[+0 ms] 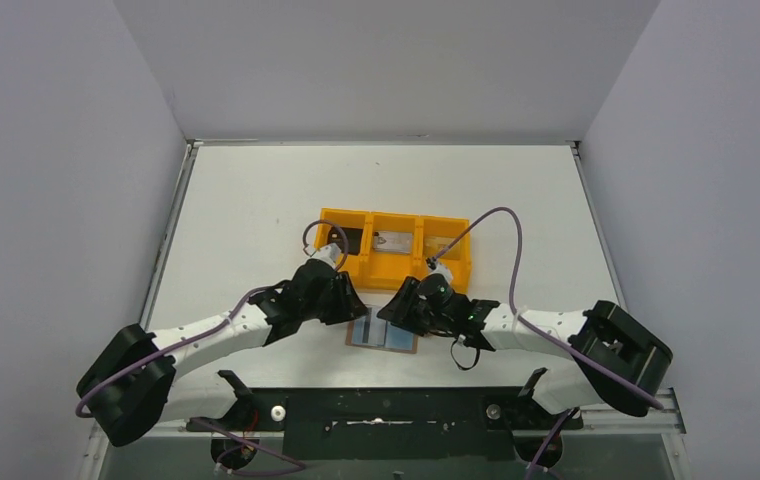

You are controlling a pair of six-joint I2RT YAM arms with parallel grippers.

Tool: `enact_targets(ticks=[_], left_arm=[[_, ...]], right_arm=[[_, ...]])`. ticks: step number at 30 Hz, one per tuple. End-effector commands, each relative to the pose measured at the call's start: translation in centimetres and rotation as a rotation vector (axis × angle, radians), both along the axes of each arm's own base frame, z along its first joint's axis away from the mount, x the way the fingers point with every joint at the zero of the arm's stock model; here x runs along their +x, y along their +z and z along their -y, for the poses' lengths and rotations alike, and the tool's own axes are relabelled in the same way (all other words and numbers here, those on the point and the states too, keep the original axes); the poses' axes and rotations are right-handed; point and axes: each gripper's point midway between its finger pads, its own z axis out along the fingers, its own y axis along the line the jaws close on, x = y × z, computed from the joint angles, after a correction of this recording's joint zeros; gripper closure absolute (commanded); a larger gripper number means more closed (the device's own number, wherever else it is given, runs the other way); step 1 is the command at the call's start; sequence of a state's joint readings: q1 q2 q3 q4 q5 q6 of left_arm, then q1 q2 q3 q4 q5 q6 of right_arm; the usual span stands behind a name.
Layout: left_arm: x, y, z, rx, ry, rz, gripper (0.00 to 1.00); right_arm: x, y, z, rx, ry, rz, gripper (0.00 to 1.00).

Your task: Take the credit cards out of the card holder

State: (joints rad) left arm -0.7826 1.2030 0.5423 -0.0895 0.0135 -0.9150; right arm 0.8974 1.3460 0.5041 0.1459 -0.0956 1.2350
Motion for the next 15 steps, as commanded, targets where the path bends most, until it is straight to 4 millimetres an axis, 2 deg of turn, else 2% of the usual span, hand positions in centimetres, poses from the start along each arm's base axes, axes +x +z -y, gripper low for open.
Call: enact_targets(ticks=[1,6,10,15], left_arm=[[0.4,1.8,2.9,-0.095,-0.117,0.047,0.66],[-0.3,0.4,3.5,-0.083,-0.164,-0.001,0.68],[-0.6,-1.4,2.9,-0.028,-0.143,-0.056,0.72],[-0.8,-3.3,1.7,0.053,-0.120,-0.099,0.75]], right_arm=[[0.5,0.4,-1.2,0.053,0.005,0.016,0.57],[0.4,-0.8,-1.2,0.025,0.000,-0.018,0.57],[0.2,-1.6,-0.9,0.014,-0.008,-0.041,0.57],[-0.1,-2.0,-1.6,0.038,0.016,-0.054,0.58]])
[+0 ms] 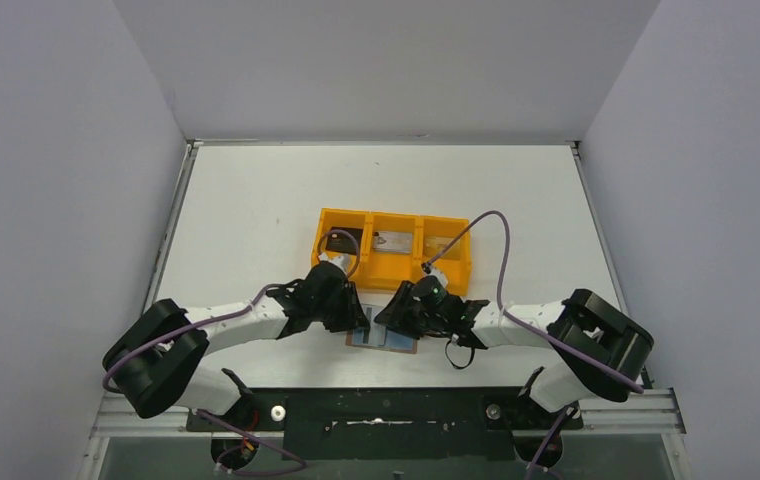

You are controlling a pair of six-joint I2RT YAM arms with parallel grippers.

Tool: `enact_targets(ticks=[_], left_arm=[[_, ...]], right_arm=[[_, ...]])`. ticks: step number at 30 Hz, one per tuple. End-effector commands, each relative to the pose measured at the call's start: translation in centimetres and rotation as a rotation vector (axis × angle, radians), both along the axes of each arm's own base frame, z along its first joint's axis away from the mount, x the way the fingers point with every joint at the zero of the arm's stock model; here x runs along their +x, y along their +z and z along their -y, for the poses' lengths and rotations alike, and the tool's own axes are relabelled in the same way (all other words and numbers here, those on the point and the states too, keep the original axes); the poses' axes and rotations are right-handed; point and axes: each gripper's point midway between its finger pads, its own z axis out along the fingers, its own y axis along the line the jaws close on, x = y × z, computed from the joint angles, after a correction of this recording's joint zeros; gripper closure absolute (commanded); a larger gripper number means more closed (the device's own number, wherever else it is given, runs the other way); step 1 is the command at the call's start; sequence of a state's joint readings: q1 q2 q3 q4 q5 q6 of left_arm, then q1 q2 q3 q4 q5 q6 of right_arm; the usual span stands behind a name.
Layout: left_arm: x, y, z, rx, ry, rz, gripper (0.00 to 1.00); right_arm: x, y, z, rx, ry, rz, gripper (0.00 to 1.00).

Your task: Take the credit cards out of the card holder

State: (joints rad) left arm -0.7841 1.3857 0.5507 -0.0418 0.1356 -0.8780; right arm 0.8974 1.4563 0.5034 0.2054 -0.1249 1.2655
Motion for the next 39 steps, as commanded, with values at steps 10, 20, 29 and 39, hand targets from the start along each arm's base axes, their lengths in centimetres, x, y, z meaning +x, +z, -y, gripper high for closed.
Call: enact_targets(ticks=[10,20,29,39], left_arm=[[0.5,-0.4,-0.4,0.054,0.001,0.014,0.84],[0.9,-0.2,-0.7,0.072,0.024,0.027,0.87],[0.7,-1.1,-1.5,0.098,0.051,0.011,0.89],[0.8,-1.2,-1.5,0.108,0.053,0.007,0.91]], right_arm=[[0.3,0.2,-1.3,0.066,0.006,0.004,0.65],[0.5,0.8,-0.9,0.106,-0.006,0.025,0.93],[0.1,1.3,0.2,0.123,0.032,0.031,0.96],[-0.4,1.0,2.0,0.058,0.099,0.032,0.92]])
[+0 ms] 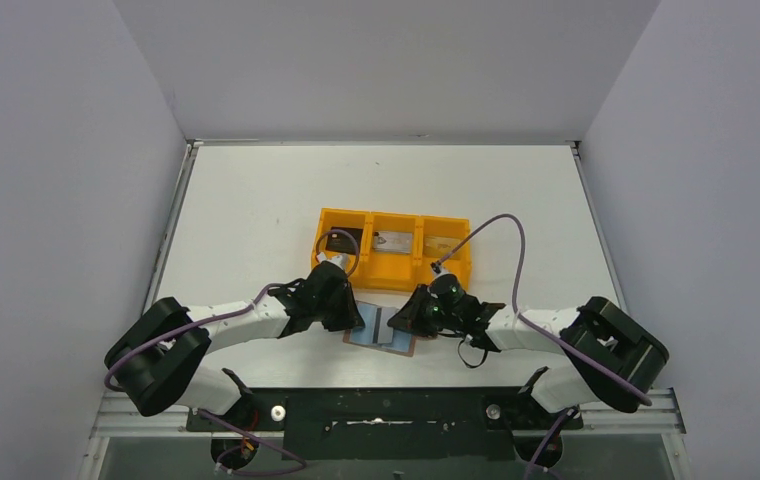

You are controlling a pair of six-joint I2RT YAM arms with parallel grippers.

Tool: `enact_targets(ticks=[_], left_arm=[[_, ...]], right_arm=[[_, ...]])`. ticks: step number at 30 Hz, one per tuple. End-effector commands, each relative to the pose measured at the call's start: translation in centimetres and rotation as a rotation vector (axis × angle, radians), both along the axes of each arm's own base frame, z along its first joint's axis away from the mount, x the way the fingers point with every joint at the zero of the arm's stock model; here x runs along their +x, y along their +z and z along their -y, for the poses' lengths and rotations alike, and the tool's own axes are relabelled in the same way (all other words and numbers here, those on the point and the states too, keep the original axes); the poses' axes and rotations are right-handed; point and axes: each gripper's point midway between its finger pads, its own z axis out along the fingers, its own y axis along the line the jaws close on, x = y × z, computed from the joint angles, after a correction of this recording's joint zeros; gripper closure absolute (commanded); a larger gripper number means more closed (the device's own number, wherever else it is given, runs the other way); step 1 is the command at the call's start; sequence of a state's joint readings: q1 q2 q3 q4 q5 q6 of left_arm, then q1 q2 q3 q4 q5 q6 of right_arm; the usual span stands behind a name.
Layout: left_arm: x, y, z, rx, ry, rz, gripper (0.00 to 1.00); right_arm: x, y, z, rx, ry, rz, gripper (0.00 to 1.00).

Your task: Take the credit cards out of the card holder

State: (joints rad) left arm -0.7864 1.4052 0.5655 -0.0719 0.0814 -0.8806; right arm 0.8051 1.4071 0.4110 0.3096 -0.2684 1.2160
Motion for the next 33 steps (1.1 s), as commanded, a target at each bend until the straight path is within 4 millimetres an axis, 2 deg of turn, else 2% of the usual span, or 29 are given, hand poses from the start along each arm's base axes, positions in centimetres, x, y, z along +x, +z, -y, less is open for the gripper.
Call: enact_targets(ticks=[1,5,10,22,27,33], left_arm=[[0.4,-0.4,-0.7,0.049,0.020,0.008,0.91],[0.7,0.0,-0.4,0.035,0.017,0.023,0.91],[0.6,0.0,-0.4,0.036,0.015,0.016,0.92],[0.7,0.4,-0.2,0.020,0.022,0.023,0.92],[1.2,1.8,0.4,-0.025,0.023,0.056,0.89],[1.9,4.0,0.8,-0.063,0.031,0.111,0.80]], right_arm=[[-0.2,0.6,0.6,-0.027,0.052,0.034,0.92],[-0.2,0.4,0.4,-0.044,0.068,0.024,0.92],[0.4,0.1,1.5,-0.116,0.030,0.019,0.92],[1.5,4.0,3.2,-0.103,0.011,0.113,0.97],[1.9,5.7,3.7,-0.046,-0.030,0.172,1.00],[1.8,6.2,3.3,0.032,-0.030,0.209,1.00]])
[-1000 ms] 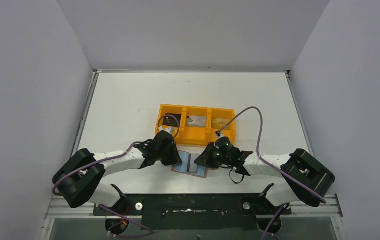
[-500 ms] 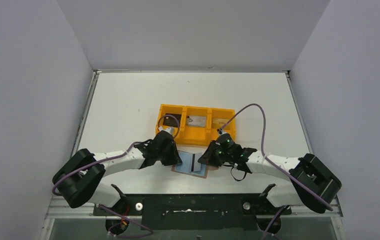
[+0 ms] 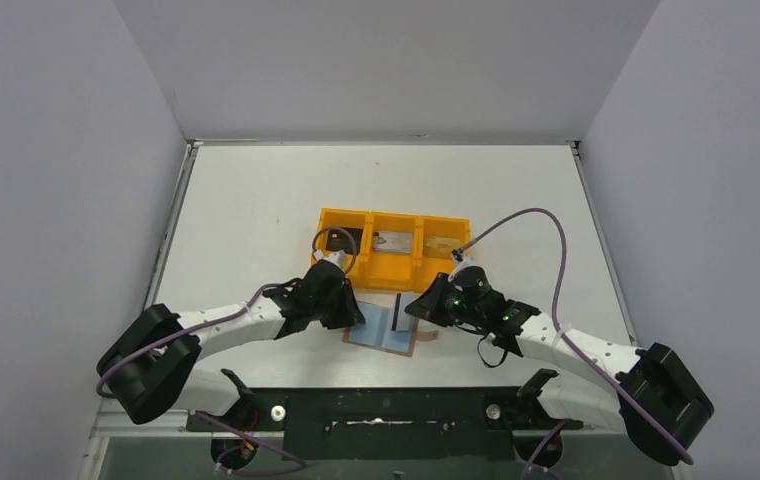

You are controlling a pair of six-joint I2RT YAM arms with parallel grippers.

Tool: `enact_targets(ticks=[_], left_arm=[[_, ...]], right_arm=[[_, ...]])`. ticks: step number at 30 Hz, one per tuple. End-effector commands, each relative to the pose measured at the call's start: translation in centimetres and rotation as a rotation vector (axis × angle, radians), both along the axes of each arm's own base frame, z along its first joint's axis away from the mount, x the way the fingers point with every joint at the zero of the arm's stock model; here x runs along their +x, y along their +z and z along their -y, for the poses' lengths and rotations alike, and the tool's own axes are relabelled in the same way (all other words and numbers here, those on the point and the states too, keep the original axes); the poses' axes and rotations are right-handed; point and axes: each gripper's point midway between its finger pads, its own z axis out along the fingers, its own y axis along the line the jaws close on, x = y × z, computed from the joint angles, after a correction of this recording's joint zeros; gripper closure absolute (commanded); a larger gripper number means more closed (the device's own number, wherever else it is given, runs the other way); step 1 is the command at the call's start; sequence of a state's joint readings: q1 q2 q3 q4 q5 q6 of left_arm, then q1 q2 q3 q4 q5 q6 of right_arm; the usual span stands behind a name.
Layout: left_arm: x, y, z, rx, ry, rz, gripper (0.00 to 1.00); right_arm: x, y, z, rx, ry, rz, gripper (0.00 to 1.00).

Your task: Take the credit cards out of the card holder

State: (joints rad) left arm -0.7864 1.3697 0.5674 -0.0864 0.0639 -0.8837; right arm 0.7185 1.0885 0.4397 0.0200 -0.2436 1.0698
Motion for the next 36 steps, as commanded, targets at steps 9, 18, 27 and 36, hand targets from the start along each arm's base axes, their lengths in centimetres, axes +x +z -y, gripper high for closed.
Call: enact_targets(ticks=[9,18,27,36], left_arm=[[3.1,6.4,-1.7,-0.013,0.124,0.216,0.48],[5.4,12.7,-8.9,0.121,0.317,0.489,0.19],[6.3,18.5,-15.8,0.438,0.395,0.666,0.16],[6.3,16.5,-17.4,0.485,0.401,0.644,0.06]], right_arm=[[1.3,4.3,-0.7,0.127,0.020,0.329,1.00],[1.2,8.3,-1.3,-0.079,0.158,0.661,1.00],[1.1,10.8,-2.9,-0.260,0.300,0.891,1.00],[4.8,12.8,-2.8,-0.560,0.344,0.997,1.00]])
